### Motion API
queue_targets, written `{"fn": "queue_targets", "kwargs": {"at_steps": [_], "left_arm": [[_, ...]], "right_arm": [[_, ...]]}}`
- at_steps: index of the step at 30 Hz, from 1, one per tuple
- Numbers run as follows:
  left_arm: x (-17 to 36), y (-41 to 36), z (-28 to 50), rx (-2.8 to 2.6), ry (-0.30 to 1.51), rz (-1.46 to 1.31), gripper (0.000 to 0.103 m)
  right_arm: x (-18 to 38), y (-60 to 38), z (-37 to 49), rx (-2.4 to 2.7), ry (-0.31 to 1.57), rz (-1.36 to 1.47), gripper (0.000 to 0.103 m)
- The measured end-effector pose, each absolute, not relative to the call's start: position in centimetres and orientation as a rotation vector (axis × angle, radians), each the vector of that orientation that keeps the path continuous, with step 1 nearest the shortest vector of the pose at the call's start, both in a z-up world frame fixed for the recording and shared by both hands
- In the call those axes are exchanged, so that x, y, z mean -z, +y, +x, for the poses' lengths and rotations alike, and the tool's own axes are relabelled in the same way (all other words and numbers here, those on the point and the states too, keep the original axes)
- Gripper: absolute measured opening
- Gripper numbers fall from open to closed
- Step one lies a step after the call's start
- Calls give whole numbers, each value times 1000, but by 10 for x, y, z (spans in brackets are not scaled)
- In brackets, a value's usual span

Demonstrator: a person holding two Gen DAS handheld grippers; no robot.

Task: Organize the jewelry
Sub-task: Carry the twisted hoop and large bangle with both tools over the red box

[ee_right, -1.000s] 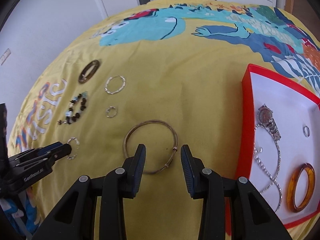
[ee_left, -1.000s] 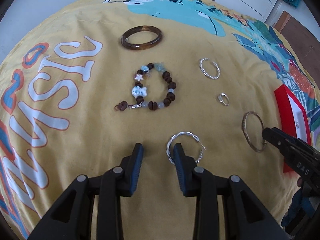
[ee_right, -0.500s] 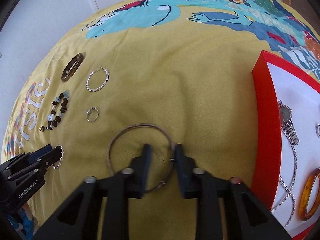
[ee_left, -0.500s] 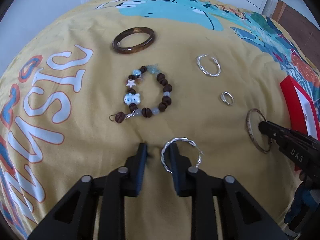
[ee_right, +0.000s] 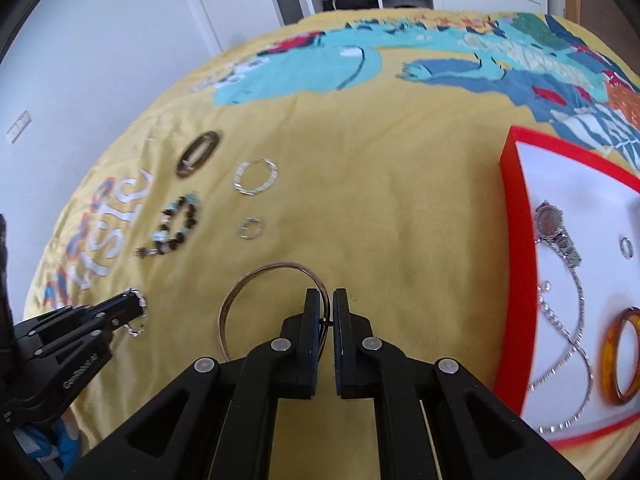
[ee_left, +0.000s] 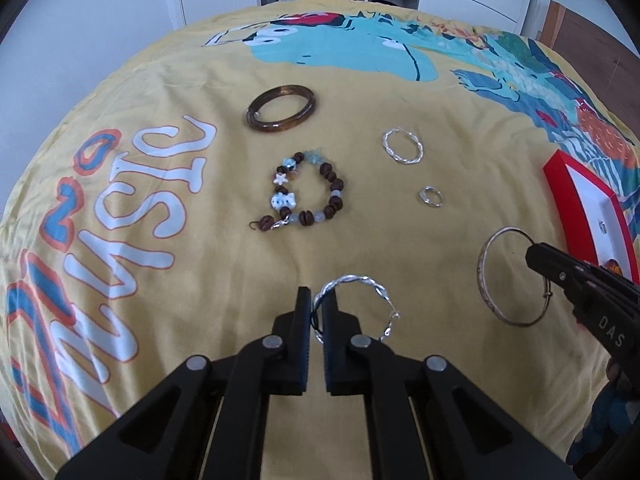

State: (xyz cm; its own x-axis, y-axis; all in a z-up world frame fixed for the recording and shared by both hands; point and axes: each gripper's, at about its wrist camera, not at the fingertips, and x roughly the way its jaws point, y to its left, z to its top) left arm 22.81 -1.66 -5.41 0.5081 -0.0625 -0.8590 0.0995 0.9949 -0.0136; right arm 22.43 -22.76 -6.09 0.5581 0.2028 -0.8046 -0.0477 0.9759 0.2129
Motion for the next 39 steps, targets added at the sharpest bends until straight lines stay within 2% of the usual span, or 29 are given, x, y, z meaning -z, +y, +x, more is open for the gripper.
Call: {"fn": "queue_targets", "kwargs": {"at_steps": [12,19,30,39], "left_arm": [[-1,-7,180,89,957,36,4],[-27,-30,159,139,924,40,4],[-37,-147,168,335,922,102,4],[-22,-255,203,495,949,140,5]], "right_arm": [[0,-225,165,-167,876,165,6],[-26,-255,127,-132,824,188,6],[-22,-377,121,40,805,239,7],[5,-451,174,110,833,228,7]]}}
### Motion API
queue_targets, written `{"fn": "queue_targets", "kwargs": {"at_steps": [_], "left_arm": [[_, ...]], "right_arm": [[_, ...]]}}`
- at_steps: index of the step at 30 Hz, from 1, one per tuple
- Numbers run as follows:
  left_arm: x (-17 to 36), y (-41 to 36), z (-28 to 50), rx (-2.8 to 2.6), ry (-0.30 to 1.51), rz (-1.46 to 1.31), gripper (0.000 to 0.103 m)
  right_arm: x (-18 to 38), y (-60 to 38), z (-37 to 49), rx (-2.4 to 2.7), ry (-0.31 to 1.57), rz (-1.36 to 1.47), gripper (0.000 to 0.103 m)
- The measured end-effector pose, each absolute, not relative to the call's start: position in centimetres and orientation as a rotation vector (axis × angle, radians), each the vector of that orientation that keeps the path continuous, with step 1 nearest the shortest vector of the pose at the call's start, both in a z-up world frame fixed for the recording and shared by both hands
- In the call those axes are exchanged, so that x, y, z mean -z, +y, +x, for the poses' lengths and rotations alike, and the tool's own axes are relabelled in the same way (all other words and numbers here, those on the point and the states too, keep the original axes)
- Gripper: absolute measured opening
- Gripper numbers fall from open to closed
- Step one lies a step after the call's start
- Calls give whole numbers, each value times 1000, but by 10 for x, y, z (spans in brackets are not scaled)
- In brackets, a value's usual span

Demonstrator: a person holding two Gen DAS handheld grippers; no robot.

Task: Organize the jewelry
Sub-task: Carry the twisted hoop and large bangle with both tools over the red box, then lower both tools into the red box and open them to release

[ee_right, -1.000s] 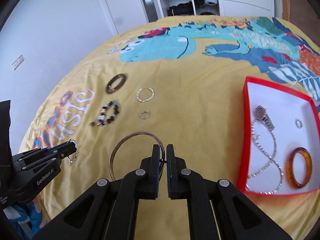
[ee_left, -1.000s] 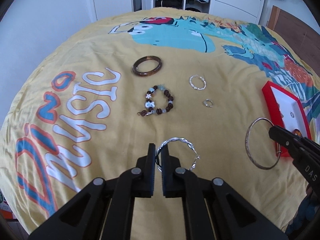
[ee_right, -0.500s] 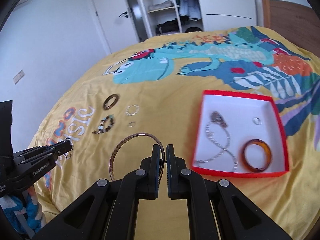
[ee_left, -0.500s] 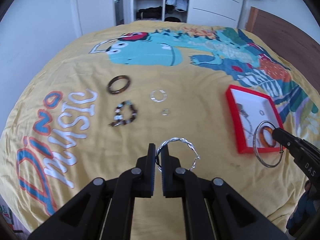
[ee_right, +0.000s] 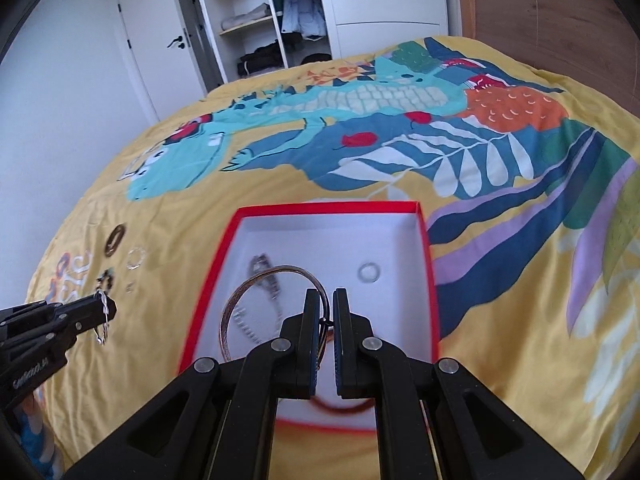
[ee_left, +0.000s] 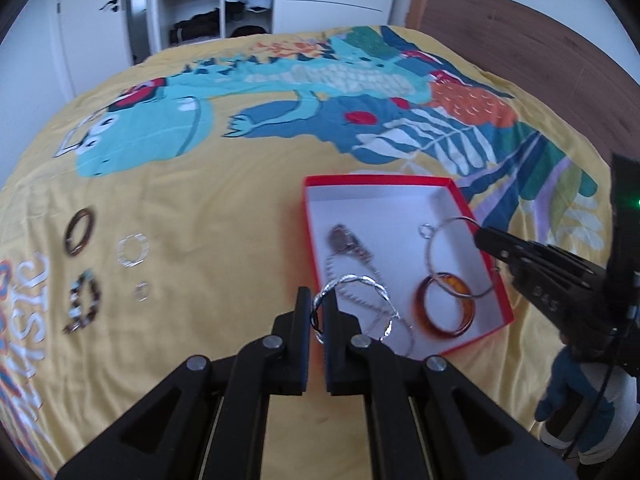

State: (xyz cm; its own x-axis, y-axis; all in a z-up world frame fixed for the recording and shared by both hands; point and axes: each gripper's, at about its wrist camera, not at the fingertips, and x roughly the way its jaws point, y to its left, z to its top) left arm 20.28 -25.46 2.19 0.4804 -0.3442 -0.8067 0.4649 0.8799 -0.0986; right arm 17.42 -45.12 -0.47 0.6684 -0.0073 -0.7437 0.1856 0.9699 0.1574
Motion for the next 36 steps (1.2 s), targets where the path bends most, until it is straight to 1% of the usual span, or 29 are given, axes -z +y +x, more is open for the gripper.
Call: {"fn": "queue_targets", "kwargs": {"at_steps": [4,9,18,20,25,30,33,35,36], "left_arm": [[0,-292,216,527,976,185,5],[30,-316,228,529,1029,217,5],[67,-325,236,503,1095,251,5],[69,-325,235,502,1092,253,5],[69,-325,235,500,1088,257,5],[67,-323,236,499,1096,233,7],[63,-321,236,509,1106,217,10],[58,-320,234,509,1102,215,23],[54,-319,233,512,1096,210,25]], "right_arm": [[17,-467,201,113,853,222,7],[32,-477,230,112,877,210,8],[57,-485,251,124,939,201,7],[63,-485,249,125,953,202,4],[71,-485,246,147,961,200,4],[67,-486,241,170,956,181,6],[58,-489,233,178,937,200,7],[48,-491,224,176,918,206,15],[43,-491,221,175,911,204,16]]}}
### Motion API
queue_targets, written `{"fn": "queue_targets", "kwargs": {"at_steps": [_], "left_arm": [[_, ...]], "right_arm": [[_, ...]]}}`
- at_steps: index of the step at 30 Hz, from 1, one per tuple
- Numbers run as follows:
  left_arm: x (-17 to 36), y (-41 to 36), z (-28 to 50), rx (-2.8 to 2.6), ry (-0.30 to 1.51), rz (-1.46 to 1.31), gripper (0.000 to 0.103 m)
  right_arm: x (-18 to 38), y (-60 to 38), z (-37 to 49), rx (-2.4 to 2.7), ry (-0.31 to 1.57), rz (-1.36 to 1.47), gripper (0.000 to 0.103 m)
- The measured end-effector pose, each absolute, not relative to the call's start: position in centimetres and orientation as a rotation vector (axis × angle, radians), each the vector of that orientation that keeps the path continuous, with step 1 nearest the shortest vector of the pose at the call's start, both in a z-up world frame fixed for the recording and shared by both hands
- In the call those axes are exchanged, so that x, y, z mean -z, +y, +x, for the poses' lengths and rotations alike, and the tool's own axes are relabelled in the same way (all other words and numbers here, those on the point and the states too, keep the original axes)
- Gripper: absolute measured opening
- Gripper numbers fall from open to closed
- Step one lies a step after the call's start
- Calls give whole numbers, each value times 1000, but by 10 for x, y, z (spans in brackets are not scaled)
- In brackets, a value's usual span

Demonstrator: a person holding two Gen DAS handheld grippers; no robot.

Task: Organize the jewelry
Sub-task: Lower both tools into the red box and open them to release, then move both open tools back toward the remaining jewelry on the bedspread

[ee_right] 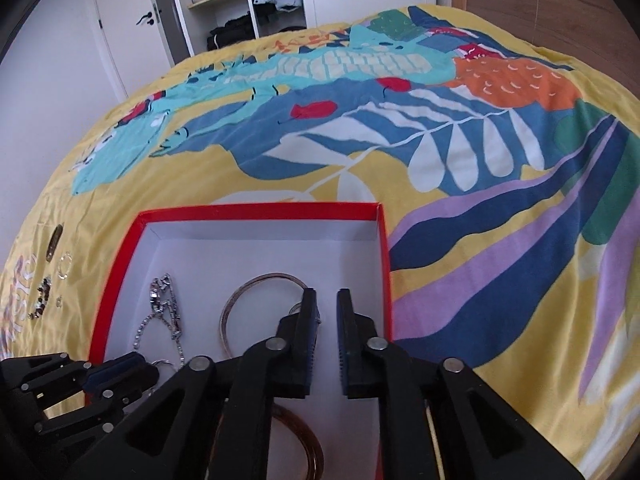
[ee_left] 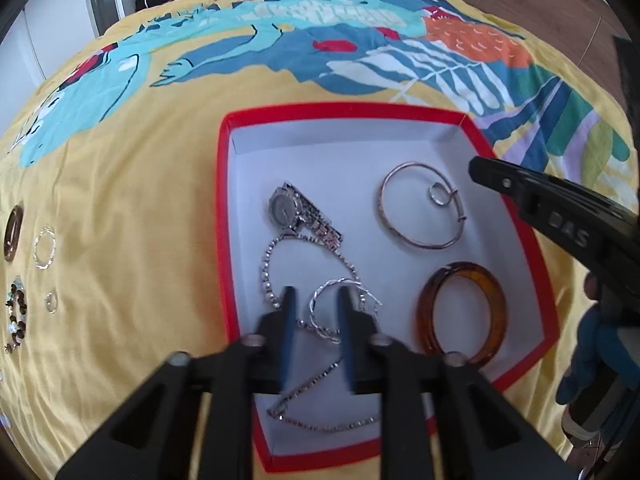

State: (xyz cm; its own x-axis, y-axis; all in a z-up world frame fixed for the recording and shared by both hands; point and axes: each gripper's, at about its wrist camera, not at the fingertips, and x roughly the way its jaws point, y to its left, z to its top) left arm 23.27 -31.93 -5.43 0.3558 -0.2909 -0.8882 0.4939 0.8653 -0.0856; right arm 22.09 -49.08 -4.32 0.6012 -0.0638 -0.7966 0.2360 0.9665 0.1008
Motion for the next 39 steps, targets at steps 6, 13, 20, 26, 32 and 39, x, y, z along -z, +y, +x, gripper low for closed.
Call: {"fn": "queue_targets", "kwargs": {"at_steps": [6,13,20,26,32,39], "left_arm": [[20,-309,218,537,1052,193,26],[-31,-263,195,510,973,149,26],[-74,-209,158,450,933,130,26],[-102,-166,117,401,886,108,26],[-121,-119,78,342,846,57,31],[-122,-43,38,241,816,0,36]], "right_arm": [[3,-492,184,178,850,206,24],[-39,-480,135,187,800,221,34],[-68,-444,83,155,767,272,37],[-91,-402,47,111,731,296,42],[-115,-358,14,50,695,281,43],[-127,-314,-12,-17,677,227,43]]}}
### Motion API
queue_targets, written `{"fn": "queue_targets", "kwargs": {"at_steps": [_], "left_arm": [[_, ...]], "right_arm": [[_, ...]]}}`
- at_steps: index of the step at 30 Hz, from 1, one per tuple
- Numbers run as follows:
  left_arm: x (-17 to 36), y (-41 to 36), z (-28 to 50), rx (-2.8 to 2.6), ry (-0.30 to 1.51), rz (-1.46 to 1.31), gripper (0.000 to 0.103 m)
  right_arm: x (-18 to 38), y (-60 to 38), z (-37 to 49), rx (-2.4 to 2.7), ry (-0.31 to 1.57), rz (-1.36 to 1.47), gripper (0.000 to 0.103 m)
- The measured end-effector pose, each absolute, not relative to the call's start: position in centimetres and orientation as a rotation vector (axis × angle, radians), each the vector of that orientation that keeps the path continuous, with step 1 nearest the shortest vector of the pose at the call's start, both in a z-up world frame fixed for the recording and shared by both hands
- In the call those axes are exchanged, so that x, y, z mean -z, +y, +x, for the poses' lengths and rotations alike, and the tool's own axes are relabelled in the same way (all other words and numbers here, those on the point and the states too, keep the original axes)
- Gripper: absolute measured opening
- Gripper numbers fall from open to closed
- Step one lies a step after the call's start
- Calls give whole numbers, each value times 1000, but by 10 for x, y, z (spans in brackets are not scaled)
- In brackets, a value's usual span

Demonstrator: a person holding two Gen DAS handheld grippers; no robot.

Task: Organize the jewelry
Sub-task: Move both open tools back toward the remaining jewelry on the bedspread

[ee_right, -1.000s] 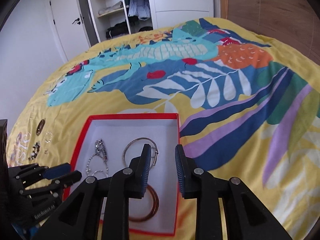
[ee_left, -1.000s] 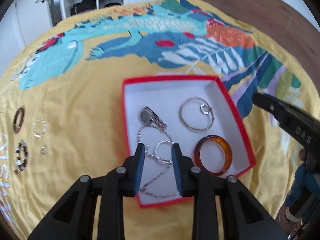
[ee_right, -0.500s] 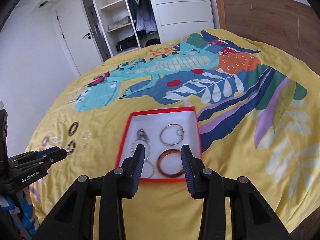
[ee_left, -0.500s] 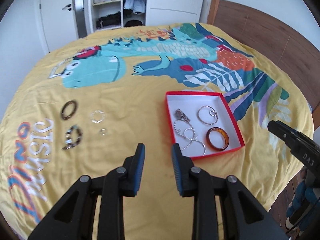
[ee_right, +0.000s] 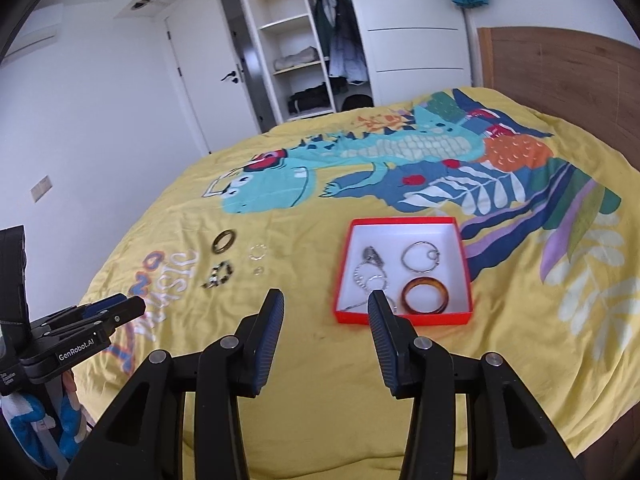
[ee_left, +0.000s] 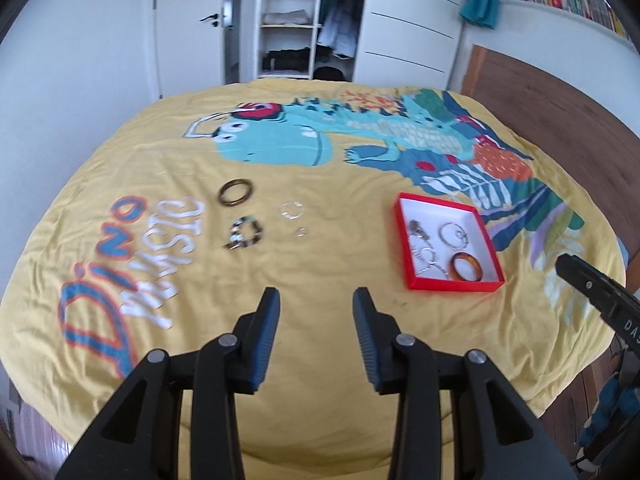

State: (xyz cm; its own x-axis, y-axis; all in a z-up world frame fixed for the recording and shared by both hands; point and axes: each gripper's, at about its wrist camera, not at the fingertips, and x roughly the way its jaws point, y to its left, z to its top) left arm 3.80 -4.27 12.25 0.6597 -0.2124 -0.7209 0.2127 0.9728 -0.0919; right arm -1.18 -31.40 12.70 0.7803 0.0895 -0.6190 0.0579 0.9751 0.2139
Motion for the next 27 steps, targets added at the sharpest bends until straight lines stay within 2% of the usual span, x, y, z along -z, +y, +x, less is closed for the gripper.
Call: {"fn": "queue_targets", "kwargs": {"at_steps": [9,27], "left_arm": [[-108,26,26,119,817,-73,36],[-76,40,47,117,866,-101,36]], "right_arm": [[-128,-272,-15,-100,675,169,43],[-102,-252,11,-150,729,178,43]]}}
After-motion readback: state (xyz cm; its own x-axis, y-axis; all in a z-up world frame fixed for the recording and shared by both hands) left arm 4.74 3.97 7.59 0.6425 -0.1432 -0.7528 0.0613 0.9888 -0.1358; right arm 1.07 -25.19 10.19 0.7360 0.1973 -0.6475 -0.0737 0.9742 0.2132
